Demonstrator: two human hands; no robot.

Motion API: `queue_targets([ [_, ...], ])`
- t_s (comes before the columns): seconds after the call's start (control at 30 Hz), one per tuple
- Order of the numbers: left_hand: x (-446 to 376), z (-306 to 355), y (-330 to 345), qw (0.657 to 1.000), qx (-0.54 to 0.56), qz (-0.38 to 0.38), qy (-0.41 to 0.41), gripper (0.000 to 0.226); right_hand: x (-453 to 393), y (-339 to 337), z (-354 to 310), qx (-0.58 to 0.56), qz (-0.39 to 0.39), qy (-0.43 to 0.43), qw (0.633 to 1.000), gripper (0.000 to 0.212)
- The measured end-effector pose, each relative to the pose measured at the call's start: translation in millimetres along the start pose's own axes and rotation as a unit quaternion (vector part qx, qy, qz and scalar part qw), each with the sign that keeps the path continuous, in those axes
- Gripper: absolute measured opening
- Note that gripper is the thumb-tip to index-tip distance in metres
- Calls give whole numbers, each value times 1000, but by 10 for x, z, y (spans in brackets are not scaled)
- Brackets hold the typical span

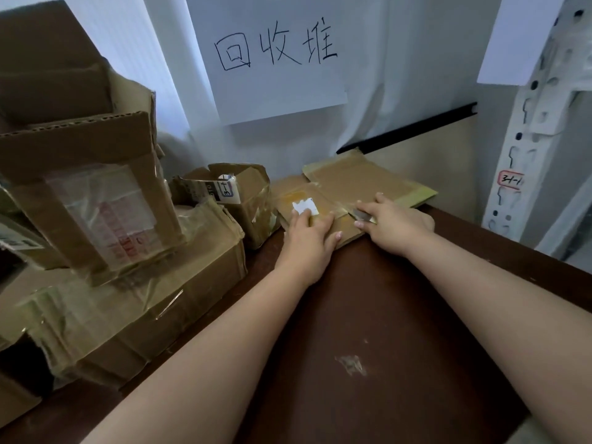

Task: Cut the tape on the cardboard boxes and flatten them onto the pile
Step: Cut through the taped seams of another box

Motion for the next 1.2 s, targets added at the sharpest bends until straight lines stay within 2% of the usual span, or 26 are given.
queue_targets([
  [0.27, -229, -270, -3, 998, -40, 31, -27, 48, -416, 142, -223, -3, 14, -31, 999, 51],
  [0.53, -105, -168, -56, 992, -73, 104, -3, 50, -298, 21, -187, -73, 70, -69, 993, 56],
  [0.8, 20, 74, -295, 989, -88, 122, 16, 51, -66, -273, -192, -74, 114, -70, 988, 59],
  [0.97, 340, 262, -486, 988, -106, 104, 49, 48, 254, -389, -180, -91, 135, -46, 986, 55],
  [1.2, 1300, 421, -923, 974, -152, 106, 129, 39, 854, -696, -380, -125, 147, -56, 980, 46],
])
Point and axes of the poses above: each hand's wrist, its own x-axis away from the middle knuckle, its own y-axis out of the palm, z = x × y, the point moved 1 cm from there along -x, towards the middle knuckle, and after that the axes turned 12 degrees about y, right-handed, at the moved point
